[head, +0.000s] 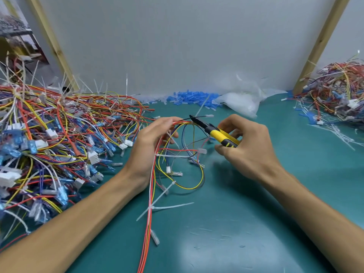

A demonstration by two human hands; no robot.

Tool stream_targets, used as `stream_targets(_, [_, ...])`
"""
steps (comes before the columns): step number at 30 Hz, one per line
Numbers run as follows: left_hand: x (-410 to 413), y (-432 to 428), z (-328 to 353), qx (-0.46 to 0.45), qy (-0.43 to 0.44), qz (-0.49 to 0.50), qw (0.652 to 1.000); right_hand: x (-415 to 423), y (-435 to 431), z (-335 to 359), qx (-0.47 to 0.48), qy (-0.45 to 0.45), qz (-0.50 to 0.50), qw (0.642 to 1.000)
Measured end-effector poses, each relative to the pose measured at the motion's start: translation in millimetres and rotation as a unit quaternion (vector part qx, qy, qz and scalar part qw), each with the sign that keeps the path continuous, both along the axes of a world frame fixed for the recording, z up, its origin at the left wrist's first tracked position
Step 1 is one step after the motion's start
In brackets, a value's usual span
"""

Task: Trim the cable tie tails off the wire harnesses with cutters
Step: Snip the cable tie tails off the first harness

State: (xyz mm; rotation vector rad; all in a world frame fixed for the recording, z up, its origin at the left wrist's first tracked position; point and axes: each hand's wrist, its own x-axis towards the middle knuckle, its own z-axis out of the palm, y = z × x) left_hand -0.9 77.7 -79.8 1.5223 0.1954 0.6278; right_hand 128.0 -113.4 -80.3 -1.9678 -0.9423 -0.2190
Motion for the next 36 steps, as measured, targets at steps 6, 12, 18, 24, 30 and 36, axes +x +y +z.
stream_targets(6, [0.7,-1.3,-0.6,-0.008,-0.016,0.034,0.999,0.4,1.2,-3.3,0.005,0.021,0.004,1.000])
stream_targets(12, [0.2,-0.3,4.6,-0.119,-0.063,-0.025,0.991,3.7,3.9,-5.3,0.039,0.088,-0.009,0.995])
stream_targets(18, [-2.0,6.3,2.1,-0.105,-0.067,-0.035,0.992,2.7,3.4,-3.7,0.048,0.097,-0.006,0.994])
stream_targets(24, [5.9,9.3,-3.0,0.125,0.061,0.034,0.990,-1.8,5.2,-5.9,0.052,0.077,-0.006,0.996])
stream_targets(30, [9.6,7.9,-5.9,0.169,0.083,0.055,0.981,-10.3,13.1,-14.6,0.096,0.090,-0.003,0.991])
stream_targets(36, [7.0,6.1,-9.4,0.232,0.092,0.057,0.967,4.4,-14.2,-14.9,-0.012,-0.048,0.029,0.998])
